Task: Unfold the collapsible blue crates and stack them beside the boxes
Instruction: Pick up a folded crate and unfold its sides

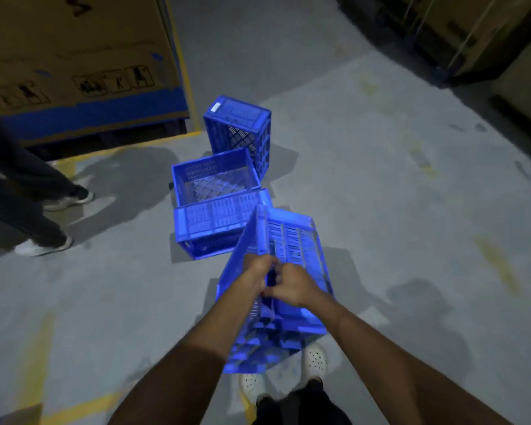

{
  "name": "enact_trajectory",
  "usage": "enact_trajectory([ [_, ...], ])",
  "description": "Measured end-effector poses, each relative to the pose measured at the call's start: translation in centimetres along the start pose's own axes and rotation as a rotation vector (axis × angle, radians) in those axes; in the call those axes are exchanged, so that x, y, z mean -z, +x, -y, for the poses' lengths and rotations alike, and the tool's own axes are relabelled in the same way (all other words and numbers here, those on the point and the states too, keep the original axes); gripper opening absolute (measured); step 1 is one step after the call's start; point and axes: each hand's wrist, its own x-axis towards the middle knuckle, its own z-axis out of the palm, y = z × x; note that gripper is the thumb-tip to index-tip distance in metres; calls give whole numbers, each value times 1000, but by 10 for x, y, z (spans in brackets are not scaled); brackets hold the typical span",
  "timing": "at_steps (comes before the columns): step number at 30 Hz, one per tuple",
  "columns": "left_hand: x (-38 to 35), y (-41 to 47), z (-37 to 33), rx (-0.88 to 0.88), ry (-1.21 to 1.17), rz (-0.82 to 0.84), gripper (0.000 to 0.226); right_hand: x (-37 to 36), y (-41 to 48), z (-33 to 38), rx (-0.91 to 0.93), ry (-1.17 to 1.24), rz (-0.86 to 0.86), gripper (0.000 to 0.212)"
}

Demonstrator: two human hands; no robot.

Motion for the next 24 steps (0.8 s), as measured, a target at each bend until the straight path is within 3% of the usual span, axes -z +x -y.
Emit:
enact_trajectory([
  [4, -14, -23, -33, -157, 244, 116, 20, 51, -17, 7, 11, 2, -71, 27],
  [9, -56, -50, -87, -379, 510, 202, 5, 112, -34, -5, -18, 34, -250, 30],
  [14, -112, -58, -137, -586, 798, 215, 46, 173, -48, -38, -12, 43, -447, 13],
  [18, -170, -83, -182, -764, 1140, 119, 38, 227, -47, -77, -11, 31, -647, 18],
  [24, -286, -111, -234, -1059, 1415, 44, 34, 324, -49, -152, -18, -98, -860, 36],
])
